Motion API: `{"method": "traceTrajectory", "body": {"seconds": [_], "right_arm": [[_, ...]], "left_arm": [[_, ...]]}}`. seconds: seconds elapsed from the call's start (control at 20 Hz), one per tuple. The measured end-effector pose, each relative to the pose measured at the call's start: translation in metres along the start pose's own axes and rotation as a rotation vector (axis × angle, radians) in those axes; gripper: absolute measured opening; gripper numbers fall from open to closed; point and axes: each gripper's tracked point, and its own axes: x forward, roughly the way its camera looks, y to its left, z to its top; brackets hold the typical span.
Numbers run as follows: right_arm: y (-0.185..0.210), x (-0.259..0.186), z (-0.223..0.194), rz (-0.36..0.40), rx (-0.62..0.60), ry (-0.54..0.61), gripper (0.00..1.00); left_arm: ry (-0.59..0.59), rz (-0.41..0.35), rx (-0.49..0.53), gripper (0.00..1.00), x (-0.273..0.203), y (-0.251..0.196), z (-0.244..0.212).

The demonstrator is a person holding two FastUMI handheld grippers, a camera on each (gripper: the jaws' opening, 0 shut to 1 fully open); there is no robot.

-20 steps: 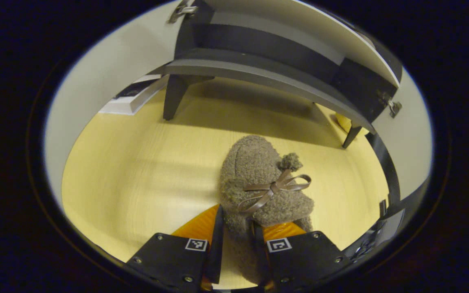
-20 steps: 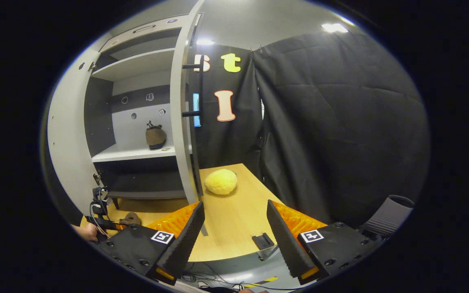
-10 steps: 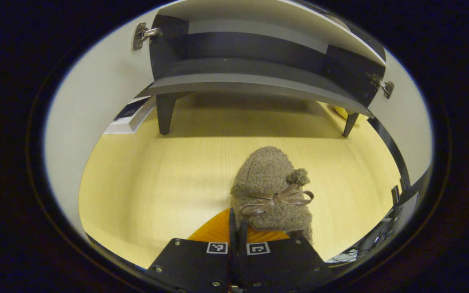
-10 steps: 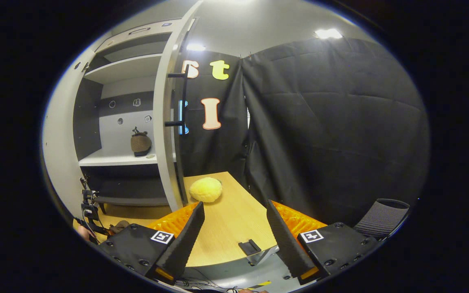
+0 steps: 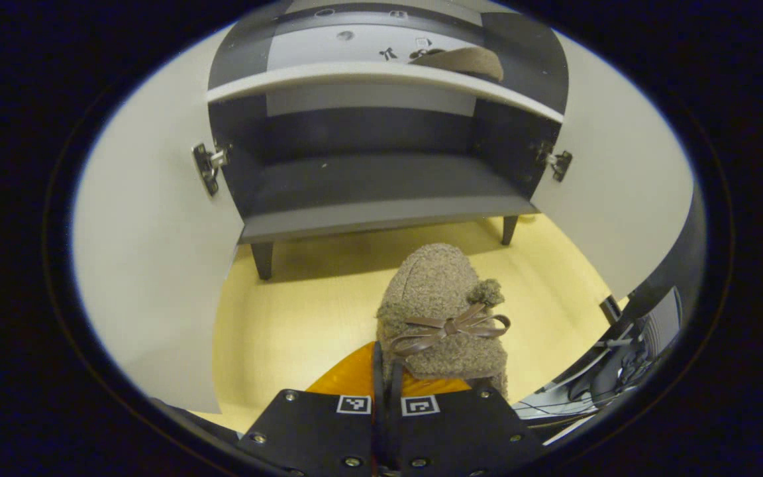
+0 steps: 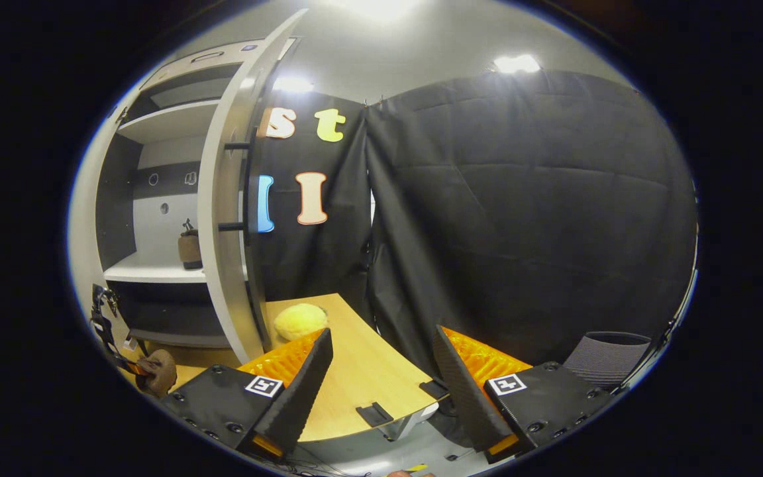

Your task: Grab one shoe with the right hand and put it into the shoe cabinet, grab the other shoe with the left hand and put it into the shoe cabinet; then close the right door with the right hand and the left door with the left hand.

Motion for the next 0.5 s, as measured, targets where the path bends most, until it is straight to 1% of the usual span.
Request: {"method": "traceTrajectory", "body": {"seconds": [0.15,0.2,0.25,0.3,0.35,0.4,0.5], "right_arm": [[0.001,0.003,0.011,-0.003,-0.013,-0.023,0.92],[0.001,0.003,0.013,-0.004,-0.014,-0.029,0.96],[0.001,0.005,0.015,-0.007,-0.014,-0.033,0.92],[0.002,0.005,0.016,-0.009,-0.012,-0.037,0.92],[0.004,0.006,0.018,-0.011,-0.009,-0.04,0.93],[0.004,0.006,0.019,-0.013,-0.003,-0.044,0.97],[0.005,0.007,0.023,-0.021,0.008,-0.05,0.96]], "left_arm": [[-0.097,0.002,-0.003,0.02,-0.002,-0.005,0.001],[-0.141,0.01,-0.008,0.02,0.001,-0.004,0.001],[-0.187,0.014,-0.017,0.02,0.003,-0.004,0.005],[-0.232,0.012,-0.027,0.01,0.006,-0.004,0.009],[-0.277,0.004,-0.029,0.02,0.009,-0.004,0.013],[-0.314,0.0,-0.025,0.01,0.01,-0.004,0.015],[-0.352,0.003,-0.012,0.01,0.012,-0.004,0.014]]}}
